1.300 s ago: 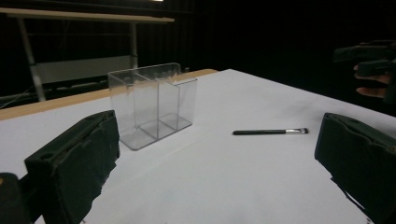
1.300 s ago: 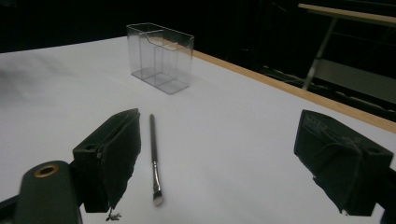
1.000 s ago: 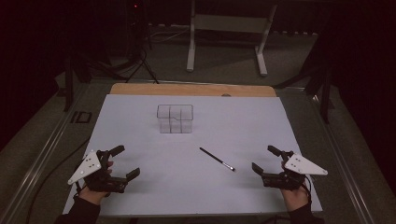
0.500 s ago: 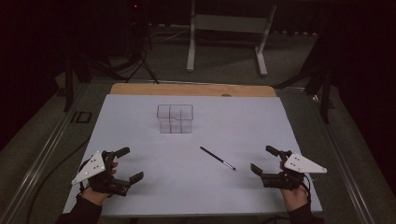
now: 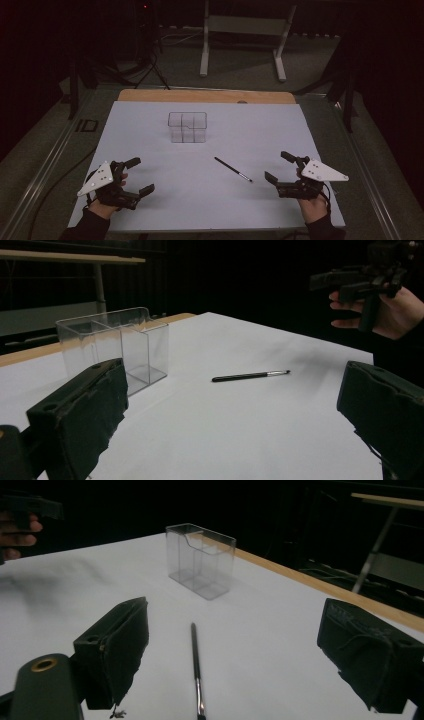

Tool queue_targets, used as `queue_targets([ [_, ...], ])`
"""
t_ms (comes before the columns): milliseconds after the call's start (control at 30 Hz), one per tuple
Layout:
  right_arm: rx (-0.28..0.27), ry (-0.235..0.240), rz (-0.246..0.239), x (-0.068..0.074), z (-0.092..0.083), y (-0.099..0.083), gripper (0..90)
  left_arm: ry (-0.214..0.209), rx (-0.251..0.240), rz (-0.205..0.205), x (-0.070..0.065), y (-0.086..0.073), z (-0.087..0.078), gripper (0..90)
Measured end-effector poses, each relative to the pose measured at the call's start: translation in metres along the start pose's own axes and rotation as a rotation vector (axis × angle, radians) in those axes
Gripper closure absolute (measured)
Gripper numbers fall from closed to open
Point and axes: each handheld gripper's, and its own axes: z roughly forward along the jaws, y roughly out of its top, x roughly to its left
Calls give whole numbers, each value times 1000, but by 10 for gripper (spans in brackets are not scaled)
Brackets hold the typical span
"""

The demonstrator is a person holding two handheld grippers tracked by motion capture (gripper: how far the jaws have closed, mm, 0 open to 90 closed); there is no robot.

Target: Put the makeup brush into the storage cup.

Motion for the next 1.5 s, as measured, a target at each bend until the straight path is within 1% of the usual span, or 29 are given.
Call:
queue_targets([
  [33, 0, 0, 0, 0, 0, 0, 130, 0, 0, 0, 0, 0, 0, 13],
  [133, 21, 28, -13, 1, 7, 8, 130, -17, 0, 1, -2, 0, 2, 13],
  [367, 43, 48, -11, 1, 19, 17, 130, -31, 4, 9, -4, 0, 4, 13],
  [400, 52, 48, -22, 2, 24, 19, 130, -32, 4, 9, -4, 1, 4, 13],
  [567, 62, 64, -6, 1, 32, 22, 133, -32, 1, 9, -4, 1, 4, 13],
  [633, 79, 66, -9, 0, 36, 25, 137, -31, 2, 13, -4, 1, 4, 13],
  [667, 91, 88, -2, -1, 39, 27, 136, -31, 1, 13, -4, 1, 4, 13],
  [700, 91, 88, -2, -1, 39, 27, 136, -31, 1, 13, -4, 1, 4, 13],
  [733, 106, 89, -8, -2, 42, 30, 136, -32, 1, 16, -5, 1, 4, 13],
  [833, 112, 91, -10, -3, 46, 32, 135, -34, 0, 16, -5, 1, 4, 13],
  [933, 121, 95, -6, -7, 54, 36, 132, -35, -3, 14, -5, 1, 4, 13],
  [1033, 129, 92, -8, -8, 58, 38, 130, -34, 3, 19, -5, 1, 4, 13],
  [1067, 139, 100, -2, -10, 61, 41, 122, -34, 4, 22, -5, 1, 4, 13],
  [1100, 139, 100, -2, -10, 61, 41, 122, -33, 2, 20, -5, 1, 4, 13],
  [1133, 143, 119, 10, -12, 64, 42, 119, -34, 1, 19, -5, 2, 3, 13],
  [1233, 148, 123, 15, -13, 67, 44, 117, -34, -1, 24, -5, 2, 3, 13],
  [1300, 154, 137, 30, -15, 71, 44, 112, -35, 0, 23, -5, 2, 3, 13],
  [1367, 172, 139, 36, -16, 75, 43, 106, -36, 1, 24, -6, 2, 3, 13],
  [1433, 195, 132, 29, -16, 79, 42, 106, -36, 2, 24, -6, 2, 4, 13],
  [1467, 205, 140, 43, -17, 82, 41, 106, -36, 2, 23, -6, 2, 4, 13],
  [1500, 216, 140, 47, -17, 83, 40, 106, -36, 2, 23, -6, 2, 4, 13],
])
